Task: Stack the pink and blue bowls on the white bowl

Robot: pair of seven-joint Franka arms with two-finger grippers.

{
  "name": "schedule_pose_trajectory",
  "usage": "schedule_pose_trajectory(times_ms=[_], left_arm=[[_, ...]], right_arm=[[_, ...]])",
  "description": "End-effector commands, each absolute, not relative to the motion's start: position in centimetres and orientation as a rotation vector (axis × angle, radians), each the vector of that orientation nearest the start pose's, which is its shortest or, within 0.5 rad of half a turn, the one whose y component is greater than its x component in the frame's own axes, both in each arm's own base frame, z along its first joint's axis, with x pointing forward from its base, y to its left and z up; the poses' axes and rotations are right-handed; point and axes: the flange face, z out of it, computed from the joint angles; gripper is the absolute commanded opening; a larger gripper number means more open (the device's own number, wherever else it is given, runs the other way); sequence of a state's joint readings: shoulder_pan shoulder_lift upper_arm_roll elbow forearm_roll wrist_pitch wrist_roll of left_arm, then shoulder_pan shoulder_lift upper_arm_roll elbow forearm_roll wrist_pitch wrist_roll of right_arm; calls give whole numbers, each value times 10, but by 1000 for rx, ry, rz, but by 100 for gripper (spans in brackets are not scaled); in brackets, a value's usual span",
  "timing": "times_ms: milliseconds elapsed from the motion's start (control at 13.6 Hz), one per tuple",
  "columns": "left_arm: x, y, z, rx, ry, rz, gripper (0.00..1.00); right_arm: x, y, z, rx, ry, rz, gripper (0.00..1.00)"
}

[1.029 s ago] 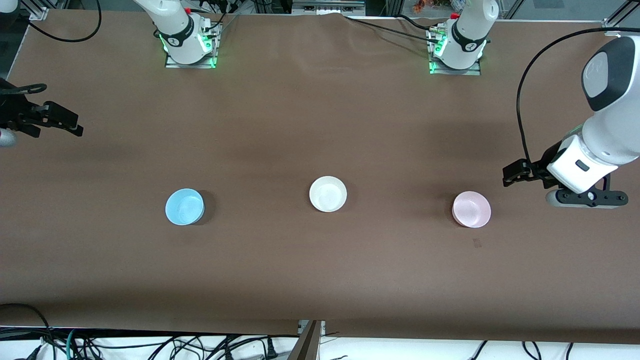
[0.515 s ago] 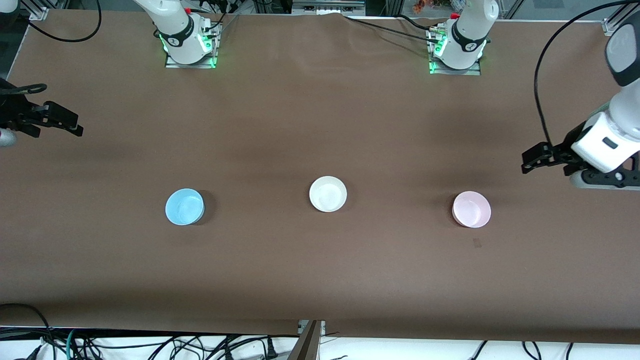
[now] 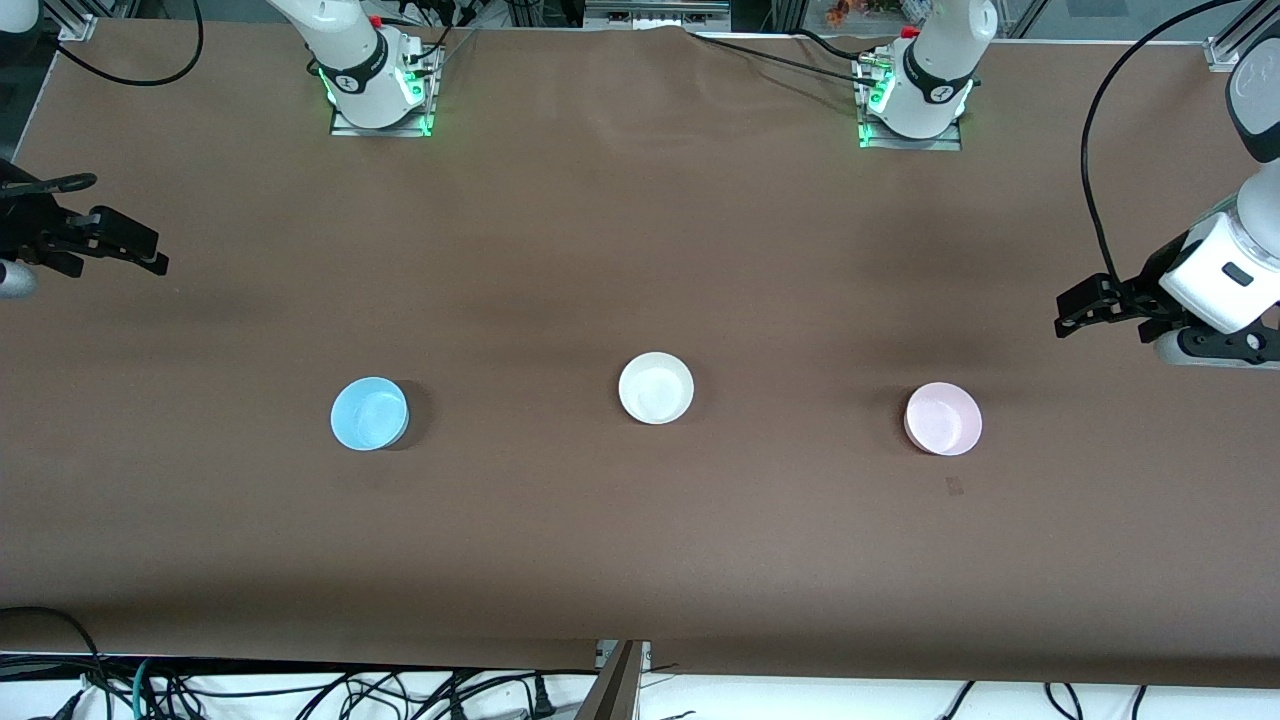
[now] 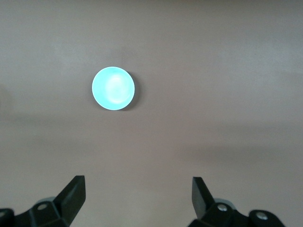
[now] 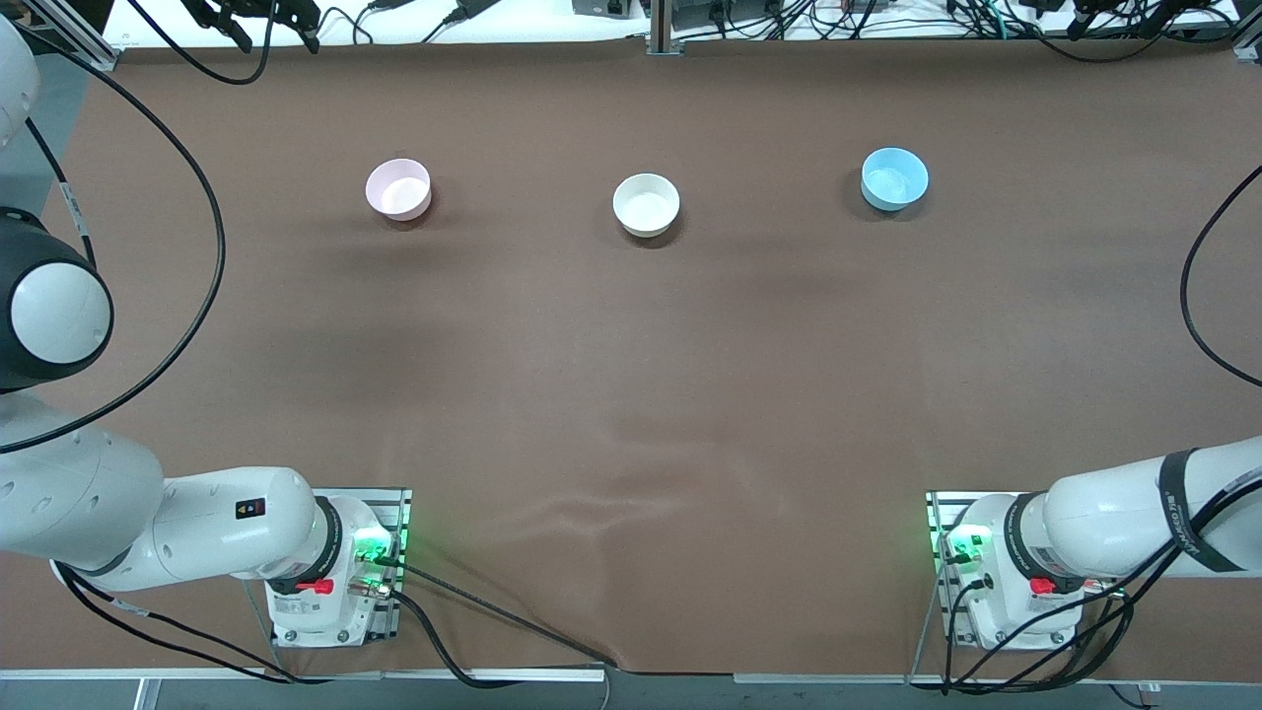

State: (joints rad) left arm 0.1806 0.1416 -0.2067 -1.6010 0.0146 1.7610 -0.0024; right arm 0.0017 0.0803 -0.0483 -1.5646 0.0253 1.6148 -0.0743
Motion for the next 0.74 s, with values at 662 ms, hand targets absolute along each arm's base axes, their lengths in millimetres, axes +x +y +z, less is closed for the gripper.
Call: schedule_pose_trajectory(times_ms=[662], left_arm=[[608,-28,462,-3183,4,-132,100]], right_arm=[[585,-22,582,-3113,-14,36,99]])
